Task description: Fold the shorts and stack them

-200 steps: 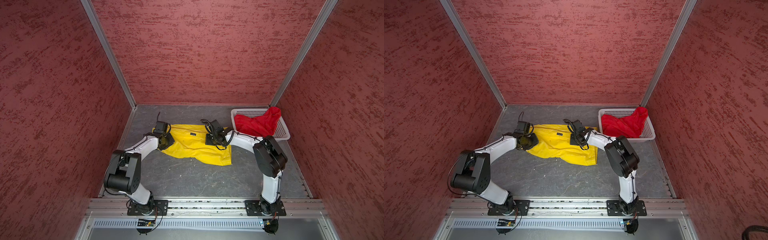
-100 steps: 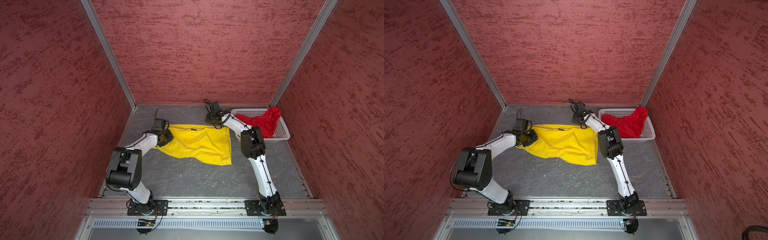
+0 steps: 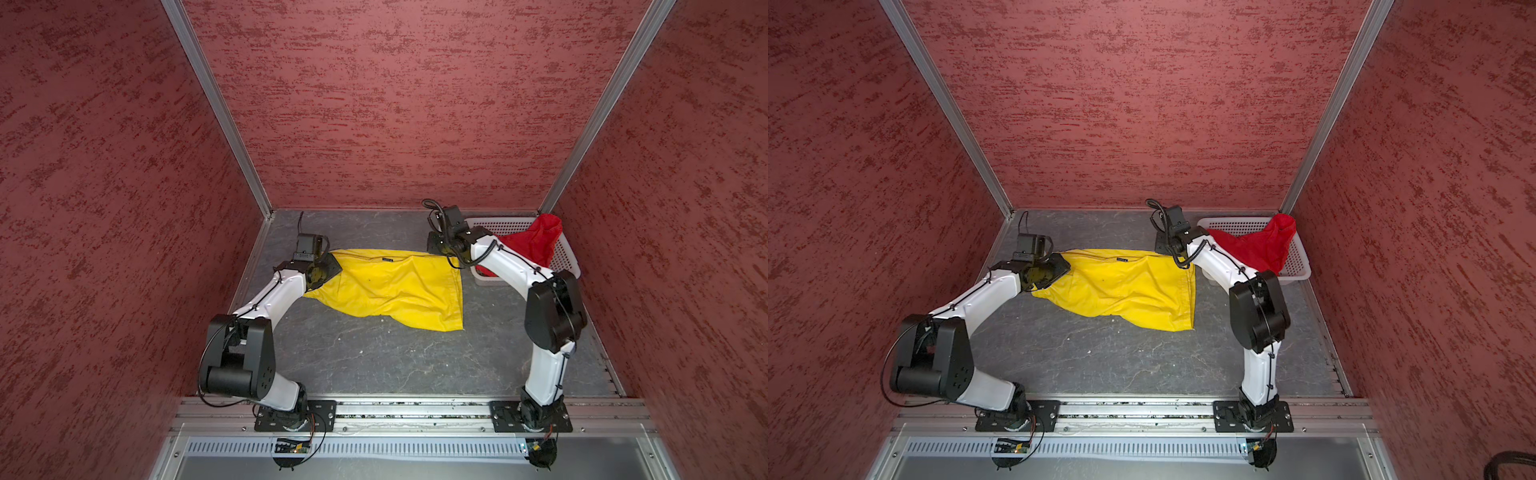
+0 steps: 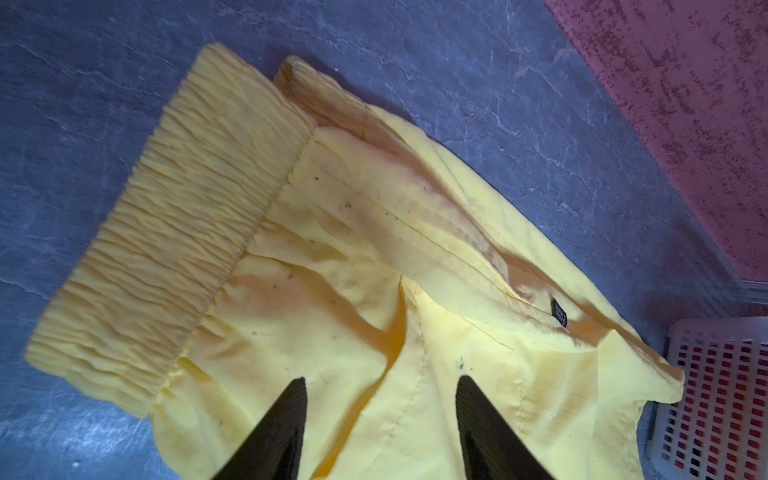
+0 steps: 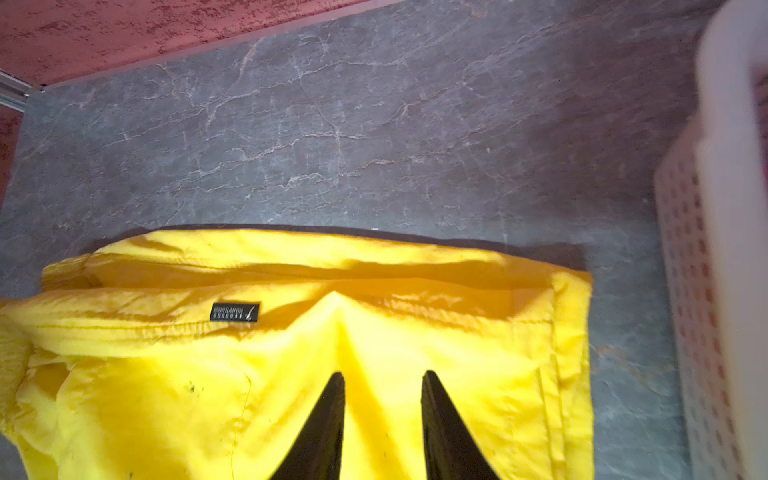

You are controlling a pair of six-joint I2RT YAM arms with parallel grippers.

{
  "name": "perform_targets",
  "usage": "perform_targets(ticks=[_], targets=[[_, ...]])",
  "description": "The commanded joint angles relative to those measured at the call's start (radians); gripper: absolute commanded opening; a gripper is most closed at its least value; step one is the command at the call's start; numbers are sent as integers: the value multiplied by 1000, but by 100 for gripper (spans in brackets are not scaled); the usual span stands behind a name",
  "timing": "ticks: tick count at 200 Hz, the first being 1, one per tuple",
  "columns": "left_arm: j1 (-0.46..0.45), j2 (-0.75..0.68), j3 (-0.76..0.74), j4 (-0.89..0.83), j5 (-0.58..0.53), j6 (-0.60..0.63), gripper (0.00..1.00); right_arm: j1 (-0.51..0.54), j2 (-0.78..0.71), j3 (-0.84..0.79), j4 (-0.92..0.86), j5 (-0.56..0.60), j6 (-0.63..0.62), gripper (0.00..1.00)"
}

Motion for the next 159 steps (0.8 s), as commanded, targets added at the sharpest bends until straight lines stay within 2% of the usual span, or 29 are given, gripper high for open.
perform_targets(ticks=[1, 39, 84, 101, 117, 159], targets=[[24, -4, -60, 4, -21, 6, 53, -12, 6, -122, 44, 26, -15, 35], [85, 55, -130, 75, 6, -15, 53, -12, 25, -177, 58, 14, -11, 43], [176, 145, -107, 120, 0, -15, 51, -12, 9, -210, 52, 37, -8, 50], [231, 156, -89, 100, -35, 6, 50, -13, 8, -202, 43, 46, -13, 50], [283, 146, -91, 108, -2, 11, 50, -13, 25, -177, 43, 28, -8, 50], [287, 167, -90, 116, 25, 4, 50, -14, 108, -79, 75, -52, 37, 49]])
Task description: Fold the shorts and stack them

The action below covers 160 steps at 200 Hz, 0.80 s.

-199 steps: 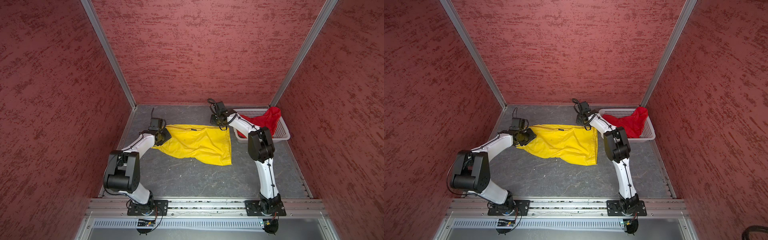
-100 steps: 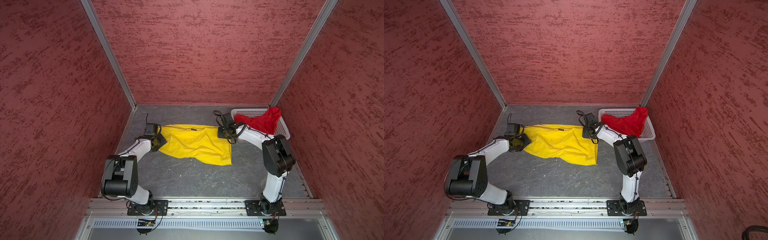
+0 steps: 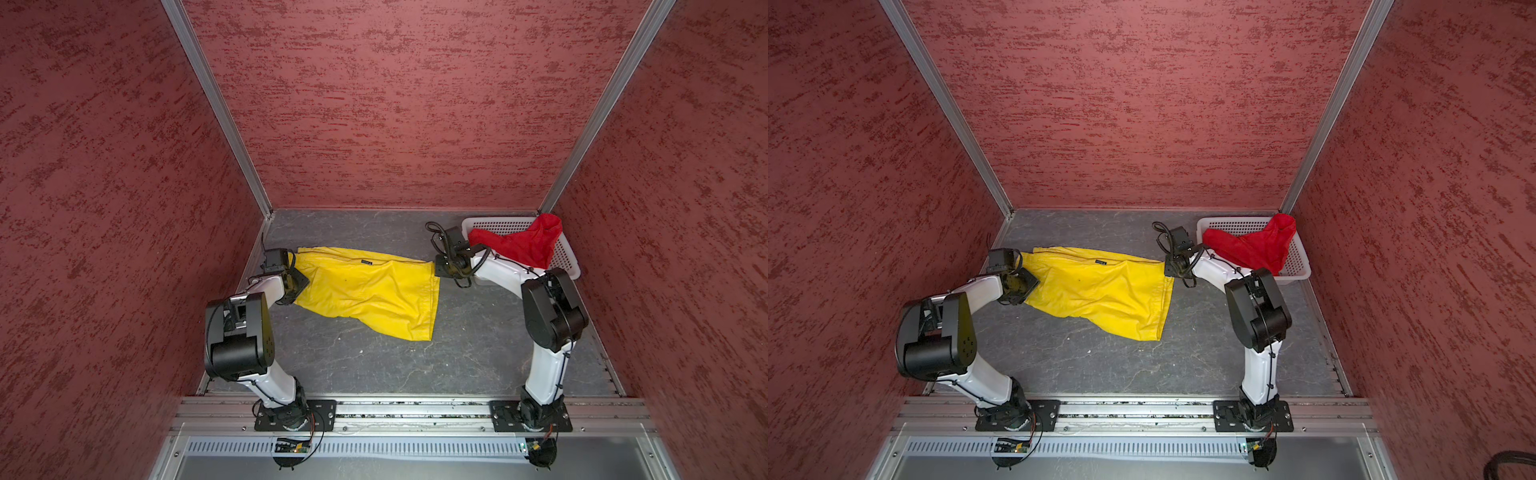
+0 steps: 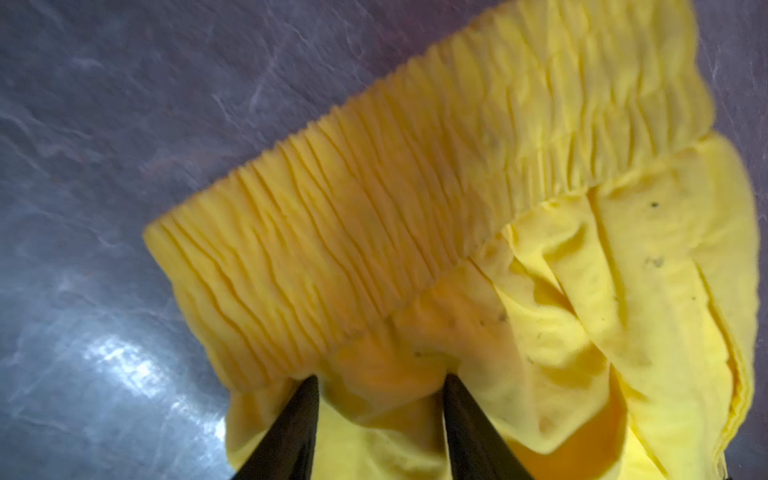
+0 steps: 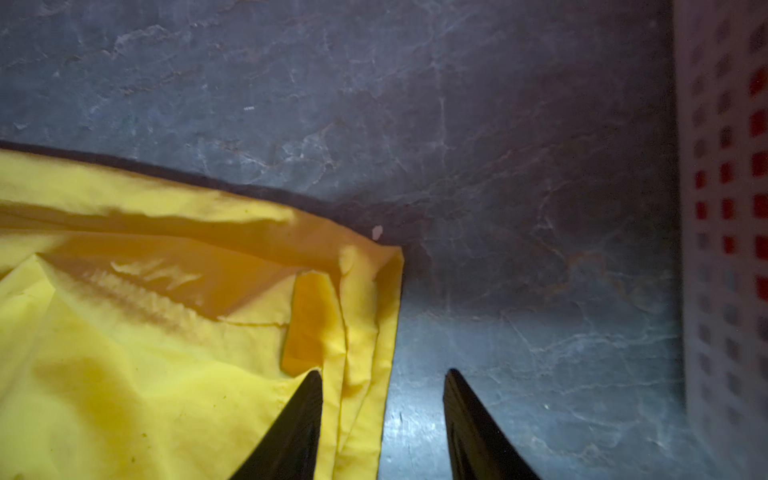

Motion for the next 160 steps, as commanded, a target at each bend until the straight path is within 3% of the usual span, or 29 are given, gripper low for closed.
perform_targets(ticks=[1, 37, 74, 93, 99, 114, 160], targets=[[-11, 24, 14, 7, 19, 9, 50, -2, 46, 68, 45, -54, 39, 49], [-5, 42, 8, 21, 26, 5, 50, 0, 70, 53, 172, -208, 108, 49], [-3, 65, 17, 29, 31, 2, 49, 0, 98, 14, 233, -237, 174, 50], [-3, 70, 14, 34, 39, 3, 49, 2, 115, -3, 274, -270, 192, 41], [-2, 70, 12, 36, 41, 2, 48, 1, 121, -1, 275, -275, 194, 34], [1, 68, 9, 38, 41, 0, 47, 2, 122, 1, 261, -264, 194, 0], [10, 60, 4, 30, 36, -5, 41, -9, 28, 31, 114, -34, 138, 0]])
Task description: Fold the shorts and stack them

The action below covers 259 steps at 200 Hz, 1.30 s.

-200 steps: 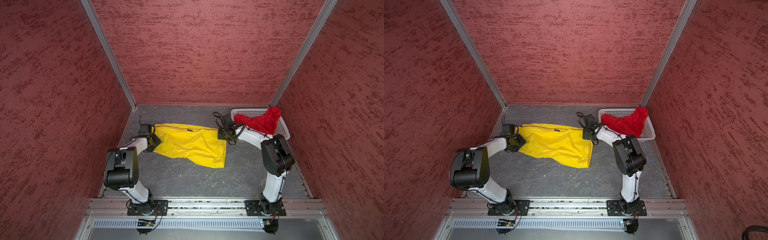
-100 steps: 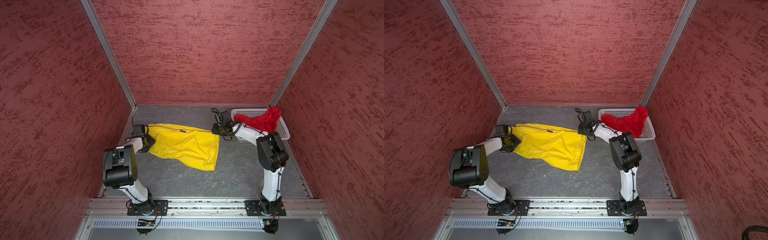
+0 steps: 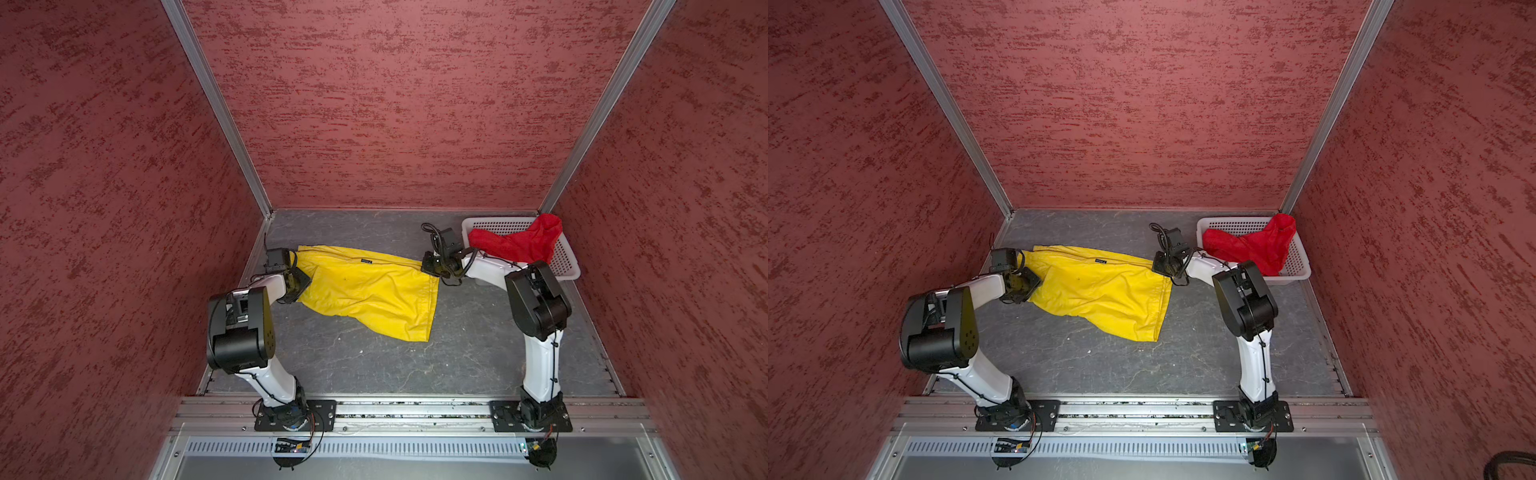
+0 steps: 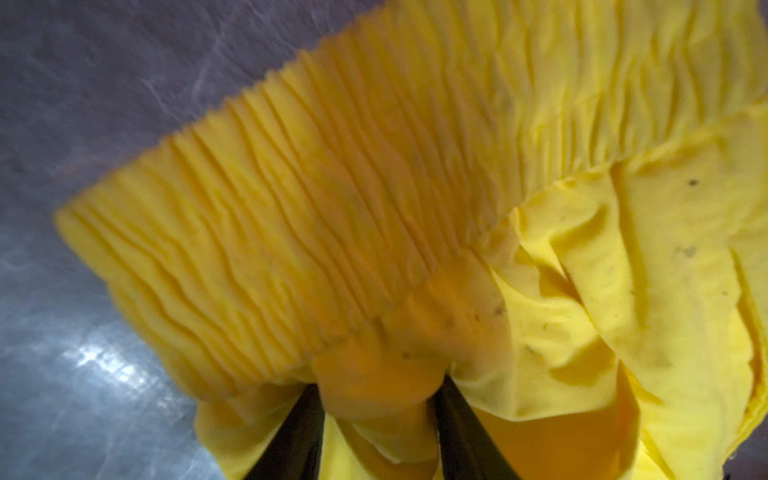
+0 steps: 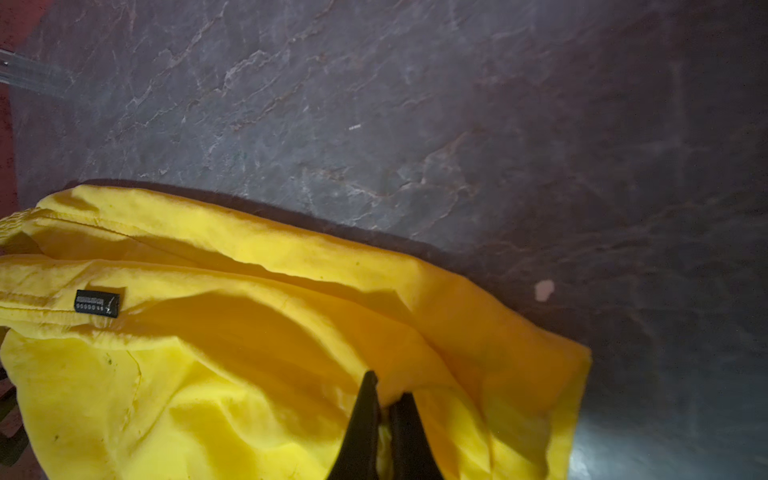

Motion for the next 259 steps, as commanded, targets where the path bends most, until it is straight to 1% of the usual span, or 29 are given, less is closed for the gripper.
perform_targets(ticks=[1, 10, 18, 38, 50, 60, 70, 78, 86, 90, 106, 115, 123, 128, 143, 156, 178, 187, 195, 211, 220, 228, 242, 259], targets=[[10, 9, -8, -10, 1, -2, 41, -10, -77, 34, -97, 172, -34, 0], [10, 7, -10, -6, 0, -5, 41, -17, -90, 44, -119, 226, -46, 0], [10, 7, -12, -4, 4, -4, 41, -29, -101, 41, -122, 251, -49, 0], [10, 17, -4, -6, 7, -3, 41, -71, -90, 53, -123, 255, -48, 0], [10, 21, -2, -7, 9, -1, 40, -79, -71, 70, -131, 255, -52, 0], [9, 22, -2, -6, 9, -1, 40, -79, -58, 79, -124, 222, -55, 0], [8, 21, -4, -1, 13, 0, 40, -79, -42, 85, -95, 137, -64, 0], [7, 18, -8, 14, 23, 4, 40, -80, -31, 92, -74, 79, -70, 11], [4, 16, -12, 28, 29, 8, 40, -79, -24, 106, -75, 55, -61, 24], [2, 14, -11, 27, 33, 7, 40, -79, -23, 112, -77, 49, -60, 28], [-2, 9, 1, 23, 54, 4, 42, -79, -48, 122, -90, 48, -60, 36], [-7, 3, 6, 20, 63, 1, 46, -78, -78, 119, -96, 72, -69, 39], [-12, -7, 8, 21, 67, -6, 52, -71, -111, 114, -109, 110, -87, 40], [-15, -13, 11, 23, 70, -10, 55, -65, -134, 104, -113, 131, -98, 42], [-24, -32, 11, 27, 76, -23, 59, -40, -208, 43, -105, 179, -108, 44], [-34, -54, 11, 27, 79, -37, 61, -3, -265, -23, -90, 210, -104, 43], [-61, -104, 19, 31, 67, -56, 61, 85, -340, -122, -85, 254, -87, 34], [-73, -120, 31, 21, 53, -56, 61, 120, -363, -161, -74, 235, -75, 30], [-82, -128, 48, 10, 39, -49, 61, 153, -382, -199, -60, 215, -61, 29], [-94, -137, 78, -19, 17, -39, 63, 226, -408, -254, -52, 211, -42, 34], [-94, -141, 83, -30, 12, -37, 66, 261, -410, -267, -79, 212, -32, 37], [-95, -145, 81, -39, 4, -36, 67, 283, -409, -276, -119, 204, -23, 39], [-94, -156, 69, -51, -16, -29, 68, 315, -417, -304, -172, 184, 2, 40], [-86, -168, 48, -59, -30, -24, 69, 344, -462, -380, -176, 162, 53, 41]])
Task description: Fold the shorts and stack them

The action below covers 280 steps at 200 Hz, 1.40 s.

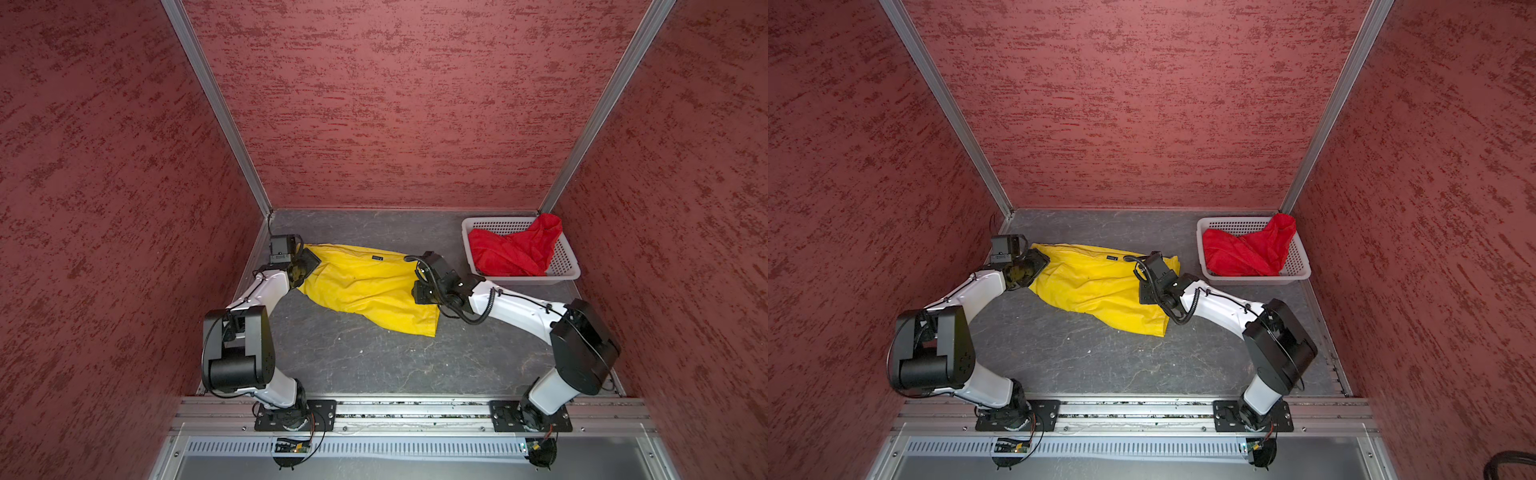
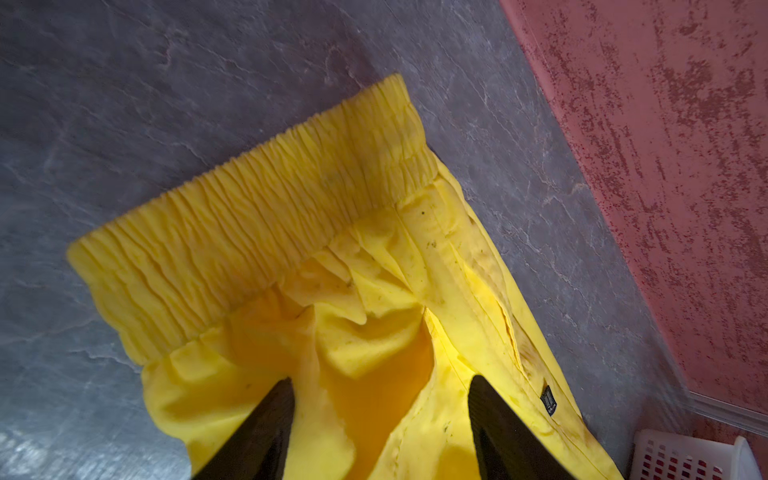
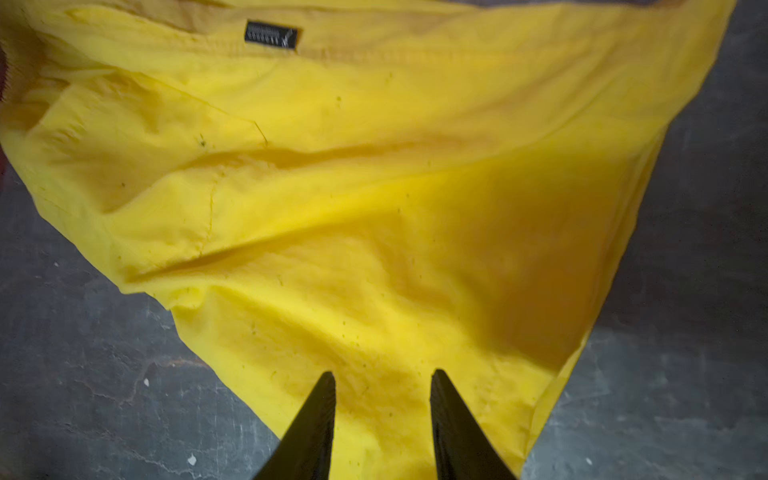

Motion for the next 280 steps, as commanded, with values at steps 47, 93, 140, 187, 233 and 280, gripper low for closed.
perform_targets(ticks=[47, 93, 140, 187, 233, 280], targets=[[17, -21, -68, -31, -56, 3, 74, 31, -168, -271, 10, -24, 188, 49], [15, 13, -82, -20, -70, -4, 74, 31, -140, -309, 143, -151, 224, 47], [18, 85, -93, 29, -46, -19, 52, -4, -157, -364, 134, -157, 255, 0], [22, 174, -47, 35, -35, -27, 28, -171, -275, -402, -162, 6, 143, 0], [20, 205, -47, 28, 12, -35, 28, -220, -342, -370, -219, 35, 117, 4], [-41, 109, -22, -58, 106, -45, 33, -226, -331, -300, -346, 177, 129, 19]])
